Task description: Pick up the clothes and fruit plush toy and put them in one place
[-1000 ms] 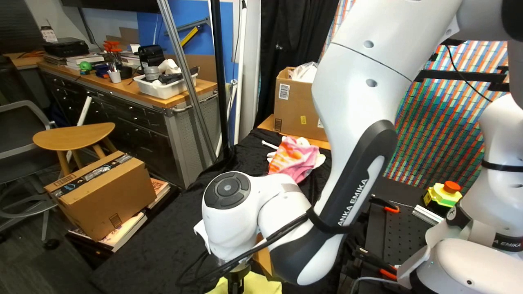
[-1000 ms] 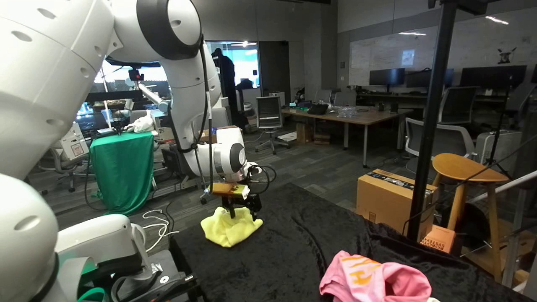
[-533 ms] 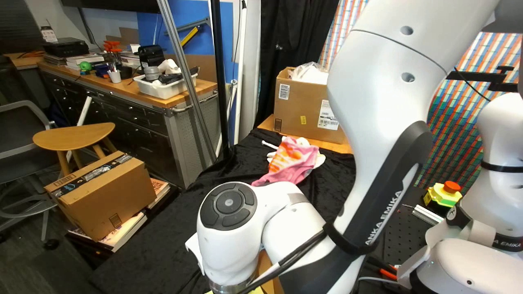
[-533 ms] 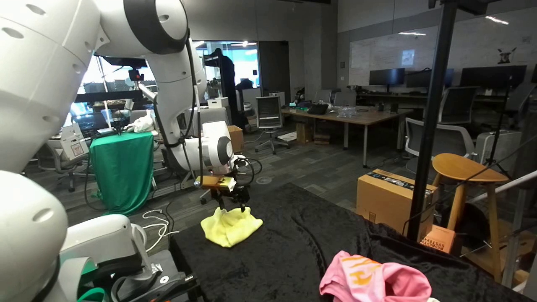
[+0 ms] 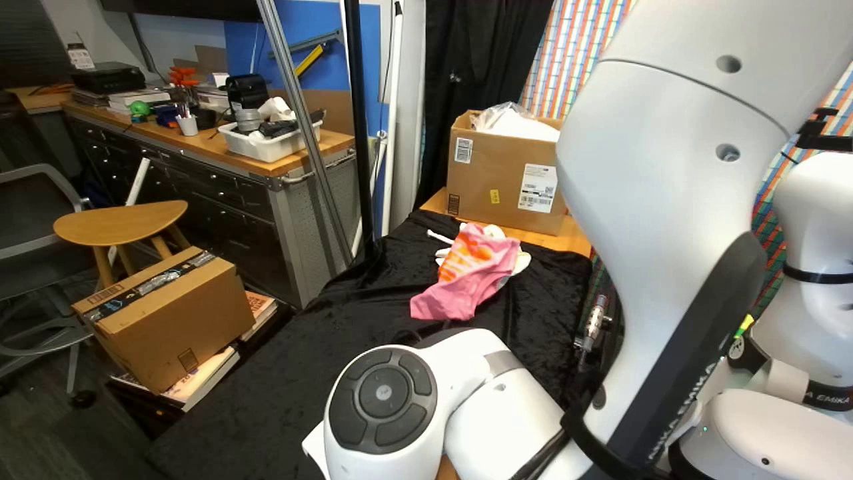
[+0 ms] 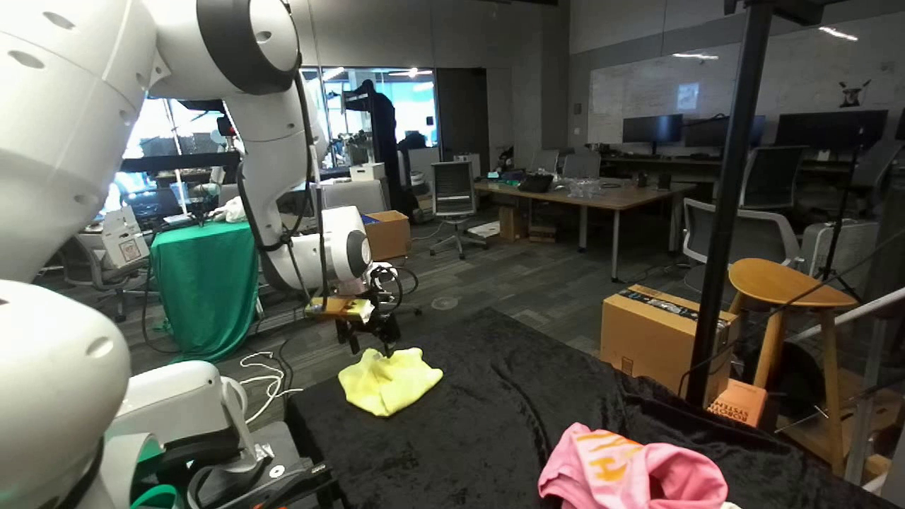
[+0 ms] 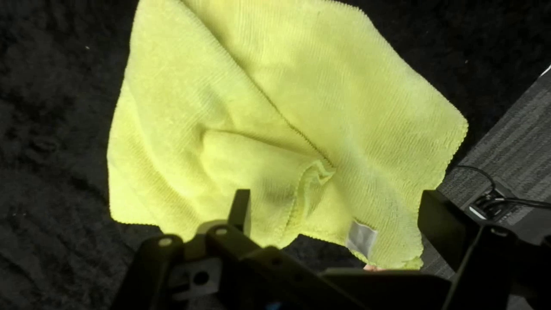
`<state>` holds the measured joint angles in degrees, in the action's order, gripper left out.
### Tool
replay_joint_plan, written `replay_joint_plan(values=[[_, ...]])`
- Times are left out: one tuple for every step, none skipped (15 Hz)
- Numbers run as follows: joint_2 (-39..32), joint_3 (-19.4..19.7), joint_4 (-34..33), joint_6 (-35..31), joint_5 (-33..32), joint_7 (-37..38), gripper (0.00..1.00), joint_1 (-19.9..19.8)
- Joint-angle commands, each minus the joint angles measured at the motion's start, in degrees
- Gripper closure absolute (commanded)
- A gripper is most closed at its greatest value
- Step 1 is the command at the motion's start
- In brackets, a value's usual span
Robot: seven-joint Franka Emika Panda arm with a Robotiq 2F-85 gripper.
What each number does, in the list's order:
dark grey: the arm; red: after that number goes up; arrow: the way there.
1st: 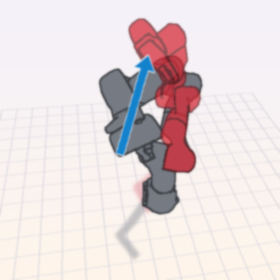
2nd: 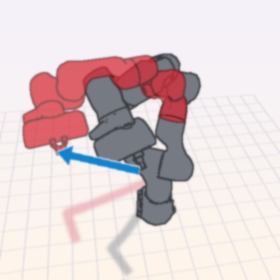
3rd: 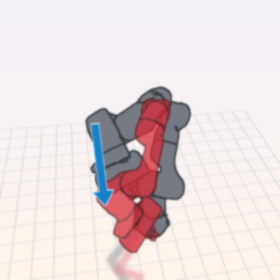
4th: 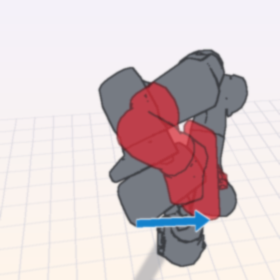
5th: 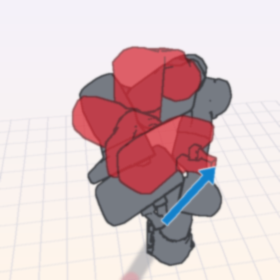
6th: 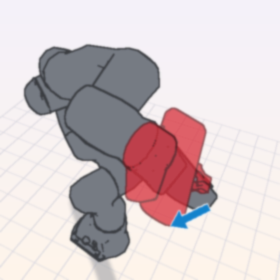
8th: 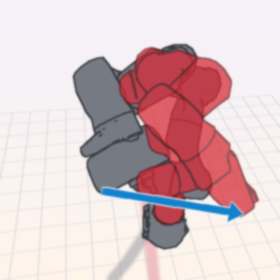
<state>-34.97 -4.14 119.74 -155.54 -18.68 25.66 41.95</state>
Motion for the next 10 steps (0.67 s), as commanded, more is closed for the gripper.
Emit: replay_joint_plan(values=[[-1.2,3.0,-1.8,0.6,0.2,2.3,0.0,3.8],[-1.3,3.7,-2.0,0.7,0.1,2.6,0.0,4.6],[-1.7,4.5,-2.3,0.7,0.0,3.2,0.0,5.5],[-1.5,5.0,-2.4,0.9,0.2,3.4,0.0,6.0],[-2.0,5.6,-2.8,1.0,0.2,3.6,0.09,6.6],[-2.0,6.1,-2.9,1.1,0.2,3.8,0.22,7.2],[-1.7,6.3,-2.9,1.6,0.5,3.8,0.32,7.5],[-1.7,6.6,-2.9,1.8,0.5,3.8,0.42,7.8],[-2.2,7.0,-3.4,1.8,0.4,4.1,0.49,8.1],[-2.0,7.1,-3.3,2.2,0.4,4.2,0.58,8.3]])
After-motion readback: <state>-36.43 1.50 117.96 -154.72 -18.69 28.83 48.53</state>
